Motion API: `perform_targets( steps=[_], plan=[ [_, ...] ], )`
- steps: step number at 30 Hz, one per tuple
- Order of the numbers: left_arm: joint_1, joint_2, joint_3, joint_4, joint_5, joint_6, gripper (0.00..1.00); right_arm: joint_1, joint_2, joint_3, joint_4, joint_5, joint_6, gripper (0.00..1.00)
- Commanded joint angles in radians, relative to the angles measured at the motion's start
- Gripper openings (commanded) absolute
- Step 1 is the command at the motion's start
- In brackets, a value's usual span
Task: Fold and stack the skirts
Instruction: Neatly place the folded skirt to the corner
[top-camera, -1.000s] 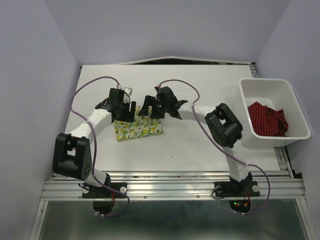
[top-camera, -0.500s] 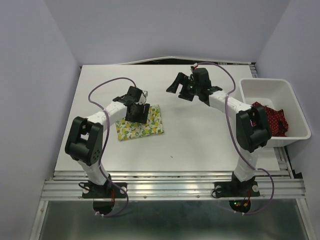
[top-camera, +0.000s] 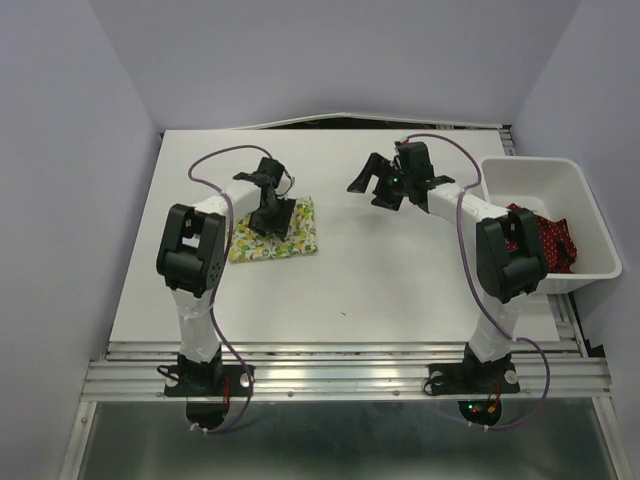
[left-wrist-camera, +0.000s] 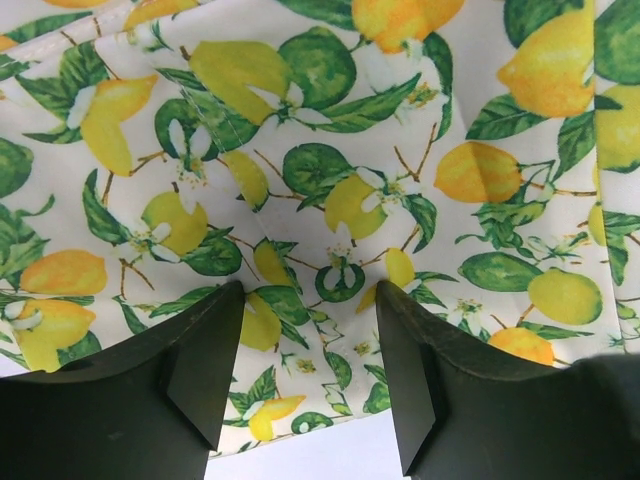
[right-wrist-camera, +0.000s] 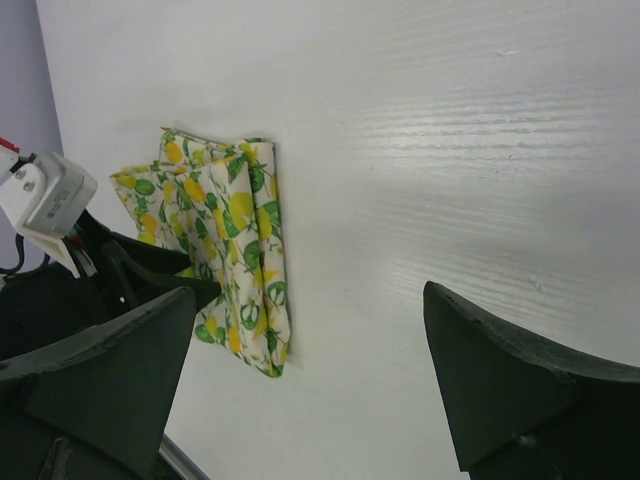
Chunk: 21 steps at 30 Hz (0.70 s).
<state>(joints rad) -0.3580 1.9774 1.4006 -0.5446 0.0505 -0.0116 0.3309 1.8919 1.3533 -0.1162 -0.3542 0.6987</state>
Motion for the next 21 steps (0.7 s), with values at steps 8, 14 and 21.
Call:
perform_targets(
  steps=[8, 14, 21],
  plan=[
    [0.310, -0.041, -0.156, -0.098, -0.123, 0.361, 0.70, -0.016, -0.048, -0.006, 0.007, -0.038, -0.044, 1.00],
    [0.427, -0.202, -0.403, -0.057, -0.130, 0.530, 0.75, -0.016, -0.069, -0.034, 0.004, -0.055, -0.062, 1.00],
    [0.539, -0.321, -0.647, -0.031, -0.133, 0.567, 0.74, -0.016, -0.089, -0.057, 0.009, -0.060, -0.079, 1.00]
  ],
)
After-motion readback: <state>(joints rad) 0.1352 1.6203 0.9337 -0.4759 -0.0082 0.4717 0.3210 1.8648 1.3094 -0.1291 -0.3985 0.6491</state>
